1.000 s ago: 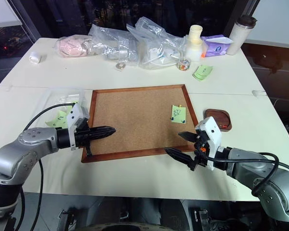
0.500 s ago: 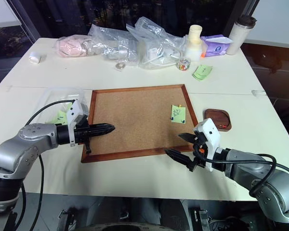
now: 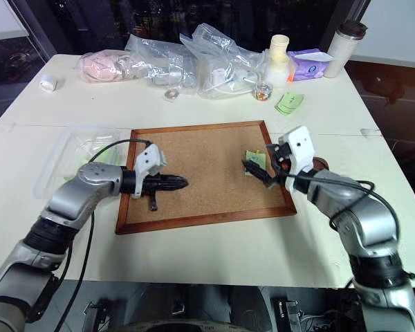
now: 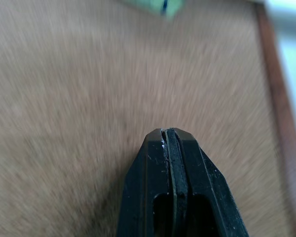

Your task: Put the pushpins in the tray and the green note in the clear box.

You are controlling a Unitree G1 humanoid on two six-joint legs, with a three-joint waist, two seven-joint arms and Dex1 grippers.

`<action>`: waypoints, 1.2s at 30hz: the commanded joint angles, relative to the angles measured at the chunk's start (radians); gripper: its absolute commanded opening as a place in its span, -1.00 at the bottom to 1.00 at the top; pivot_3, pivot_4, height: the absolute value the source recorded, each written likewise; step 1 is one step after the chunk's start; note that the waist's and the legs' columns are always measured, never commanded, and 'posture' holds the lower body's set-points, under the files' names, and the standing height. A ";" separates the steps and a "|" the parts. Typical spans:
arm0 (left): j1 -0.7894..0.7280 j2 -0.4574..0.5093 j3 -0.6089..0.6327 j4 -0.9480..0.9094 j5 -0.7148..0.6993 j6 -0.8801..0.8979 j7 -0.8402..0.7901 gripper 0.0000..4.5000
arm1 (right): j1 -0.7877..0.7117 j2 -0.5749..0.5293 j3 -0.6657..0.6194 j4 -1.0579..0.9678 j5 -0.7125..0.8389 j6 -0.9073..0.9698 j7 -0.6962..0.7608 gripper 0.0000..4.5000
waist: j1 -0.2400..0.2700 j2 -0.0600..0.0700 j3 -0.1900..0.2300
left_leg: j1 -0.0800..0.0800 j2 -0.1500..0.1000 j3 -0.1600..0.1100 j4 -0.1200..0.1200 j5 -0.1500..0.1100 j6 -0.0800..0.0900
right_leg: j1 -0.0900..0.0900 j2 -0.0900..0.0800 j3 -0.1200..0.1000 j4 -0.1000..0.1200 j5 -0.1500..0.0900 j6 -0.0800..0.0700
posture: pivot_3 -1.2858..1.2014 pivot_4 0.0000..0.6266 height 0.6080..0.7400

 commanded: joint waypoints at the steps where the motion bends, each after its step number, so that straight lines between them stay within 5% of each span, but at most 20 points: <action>1: -0.007 -0.007 -0.025 0.019 0.047 -0.025 -0.019 -0.98 | -0.085 0.039 0.022 0.157 -0.091 -0.105 0.020 1.00 | 0.002 0.000 0.000 | 0.000 0.000 0.000 0.000 0.000 0.000 | 0.000 0.000 0.000 0.000 0.000 0.000 | 0.03 -0.52 0.92; 11: 0.029 -0.005 0.003 0.006 0.071 -0.022 -0.025 -0.98 | -0.158 0.091 0.014 0.400 -0.172 -0.194 0.095 1.00 | 0.000 0.001 0.000 | 0.000 0.001 0.000 0.000 0.000 0.000 | 0.001 -0.001 0.000 0.000 0.000 0.000 | 0.03 -0.52 0.92; 14: 0.046 -0.004 0.008 -0.018 0.069 -0.009 -0.021 -1.00 | -0.153 0.099 0.014 0.417 -0.183 -0.204 0.109 0.59 | -0.001 0.001 0.000 | 0.000 0.001 0.000 0.000 0.000 0.000 | 0.001 -0.001 0.000 0.001 0.000 0.000 | 0.03 -0.52 0.92; 21: 0.061 -0.002 0.014 -0.035 0.073 0.006 -0.014 -1.00 | -0.151 0.123 -0.005 0.423 -0.187 -0.219 0.114 -0.98 | -0.003 0.002 -0.001 | 0.001 0.001 0.000 0.000 0.000 0.000 | 0.001 0.000 0.000 0.001 0.000 0.000 | 0.03 -0.52 0.92; 36: 0.067 0.054 -0.077 0.002 0.191 -0.079 -0.052 -1.00 | -0.154 0.187 -0.129 0.372 -0.186 -0.366 -0.003 -0.98 | -0.004 0.006 -0.001 | 0.001 0.001 0.001 0.000 0.000 -0.001 | 0.000 0.000 0.000 0.001 0.000 0.000 | 0.03 -0.52 0.92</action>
